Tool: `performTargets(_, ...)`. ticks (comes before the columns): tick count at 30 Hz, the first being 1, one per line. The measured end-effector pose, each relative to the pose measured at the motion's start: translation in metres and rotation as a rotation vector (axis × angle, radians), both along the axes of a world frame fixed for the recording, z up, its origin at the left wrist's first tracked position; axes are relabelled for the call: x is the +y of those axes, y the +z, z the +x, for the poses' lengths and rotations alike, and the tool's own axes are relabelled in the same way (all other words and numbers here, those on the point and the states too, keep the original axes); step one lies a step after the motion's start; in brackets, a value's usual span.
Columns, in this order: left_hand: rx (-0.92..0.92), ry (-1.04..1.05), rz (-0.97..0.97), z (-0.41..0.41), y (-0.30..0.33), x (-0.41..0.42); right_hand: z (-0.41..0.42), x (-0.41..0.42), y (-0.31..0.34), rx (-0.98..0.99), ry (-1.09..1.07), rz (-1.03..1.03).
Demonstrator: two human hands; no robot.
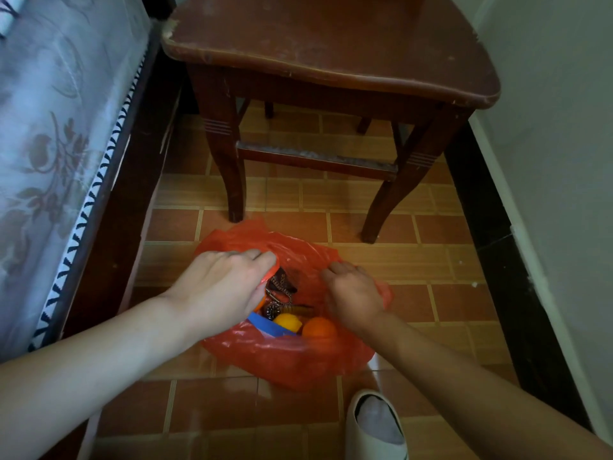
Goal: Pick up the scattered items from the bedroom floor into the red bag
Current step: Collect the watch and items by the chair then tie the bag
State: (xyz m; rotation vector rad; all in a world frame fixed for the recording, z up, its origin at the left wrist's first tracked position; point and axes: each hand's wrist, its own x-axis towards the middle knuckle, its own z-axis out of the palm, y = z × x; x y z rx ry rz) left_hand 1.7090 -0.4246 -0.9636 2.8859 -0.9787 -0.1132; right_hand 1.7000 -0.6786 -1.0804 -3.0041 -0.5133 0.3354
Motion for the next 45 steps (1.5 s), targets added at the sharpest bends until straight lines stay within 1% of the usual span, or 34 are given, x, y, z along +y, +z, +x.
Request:
performTargets(4, -0.039, 0.011, -0.029, 0.005, 0.005, -0.002, 0.003, 0.018, 0.036, -0.124, -0.058, 0.28)
performTargets(7, -0.044, 0.018, -0.045, 0.006, 0.007, -0.002, 0.006, 0.032, 0.061, -0.185, -0.05, 0.461)
performTargets(12, -0.078, 0.035, -0.05, 0.01, 0.015, -0.001, 0.009, 0.047, 0.091, -0.241, -0.041, 0.641)
performTargets(16, -0.11, 0.069, -0.065, 0.017, 0.024, 0.0, 0.017, 0.052, 0.101, -0.319, -0.037, 0.672)
performTargets(21, -0.112, 0.148, -0.135, 0.025, 0.033, 0.001, 0.024, 0.061, 0.112, -0.384, -0.063, 0.667)
performTargets(25, -0.085, 0.215, -0.161, 0.022, 0.037, 0.004, 0.025, 0.063, 0.12, -0.392, -0.125, 0.617)
performTargets(30, -0.029, 0.311, -0.231, 0.006, 0.056, 0.003, 0.016, 0.072, 0.148, -0.328, -0.128, 0.597)
performTargets(36, -0.006, 0.435, -0.295, -0.015, 0.11, -0.01, 0.002, 0.07, 0.216, -0.298, -0.169, 0.616)
performTargets(45, 0.078, 0.527, -0.365, -0.06, 0.215, -0.007, -0.053, 0.06, 0.328, -0.16, -0.389, 0.708)
